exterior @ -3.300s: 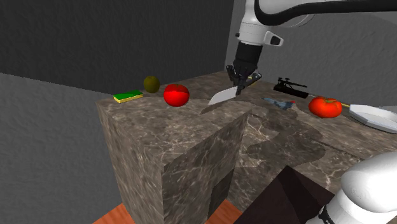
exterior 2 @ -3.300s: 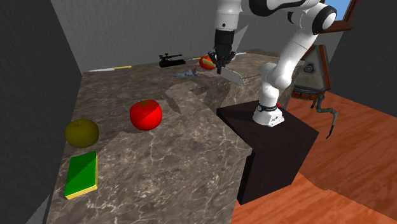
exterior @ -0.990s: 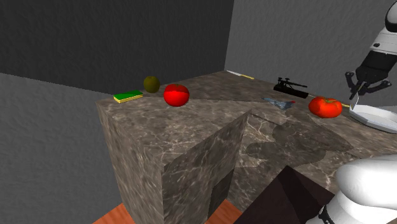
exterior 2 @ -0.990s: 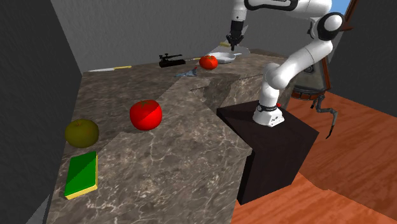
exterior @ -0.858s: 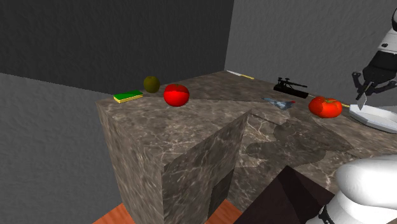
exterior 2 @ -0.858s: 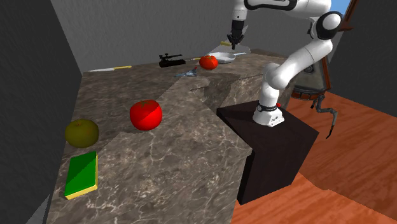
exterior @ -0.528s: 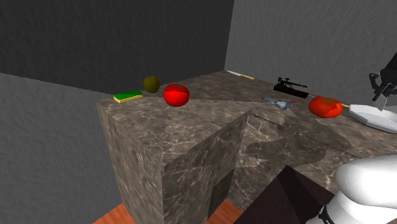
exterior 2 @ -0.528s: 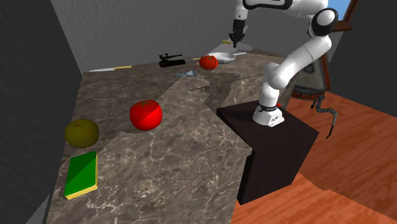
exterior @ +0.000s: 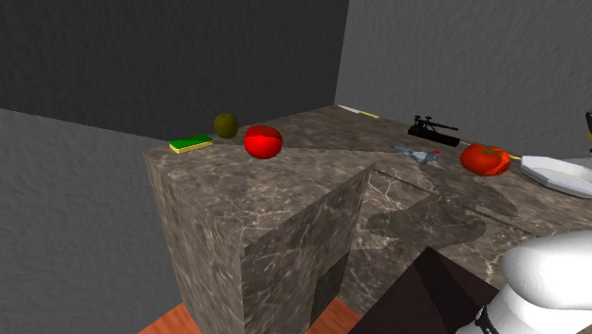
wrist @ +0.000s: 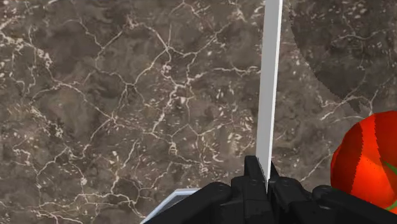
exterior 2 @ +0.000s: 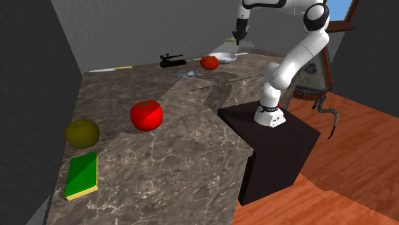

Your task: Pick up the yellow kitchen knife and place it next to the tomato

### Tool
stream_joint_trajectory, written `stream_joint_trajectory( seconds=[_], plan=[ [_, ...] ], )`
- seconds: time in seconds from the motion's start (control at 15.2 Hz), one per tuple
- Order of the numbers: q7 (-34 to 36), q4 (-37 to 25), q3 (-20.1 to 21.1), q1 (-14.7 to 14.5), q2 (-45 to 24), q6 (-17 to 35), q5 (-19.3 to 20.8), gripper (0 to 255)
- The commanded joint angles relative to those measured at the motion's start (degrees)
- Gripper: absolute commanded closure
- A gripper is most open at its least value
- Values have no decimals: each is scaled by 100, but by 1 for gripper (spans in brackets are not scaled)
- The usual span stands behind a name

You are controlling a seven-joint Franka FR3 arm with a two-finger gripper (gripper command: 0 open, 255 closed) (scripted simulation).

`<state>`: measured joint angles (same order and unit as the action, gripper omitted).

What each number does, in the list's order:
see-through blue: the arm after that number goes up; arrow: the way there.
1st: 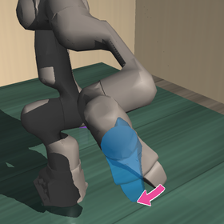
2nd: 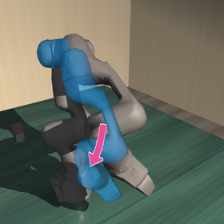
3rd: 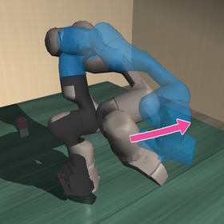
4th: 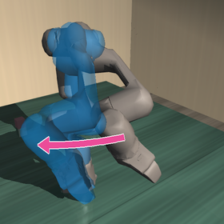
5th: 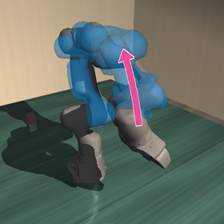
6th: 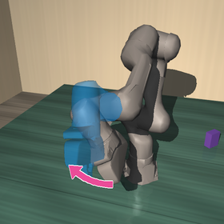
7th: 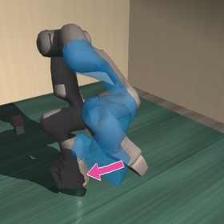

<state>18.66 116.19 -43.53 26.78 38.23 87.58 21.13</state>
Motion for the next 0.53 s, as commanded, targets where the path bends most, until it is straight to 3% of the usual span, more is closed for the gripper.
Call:
stream_joint_trajectory(
  seconds=[0.0, 0.46],
  plan=[
    [-104, 28, -175, -38, -79, 151, 42, 255],
    [-58, 607, -307, 36, 36, 636, 182, 255]
  ],
)
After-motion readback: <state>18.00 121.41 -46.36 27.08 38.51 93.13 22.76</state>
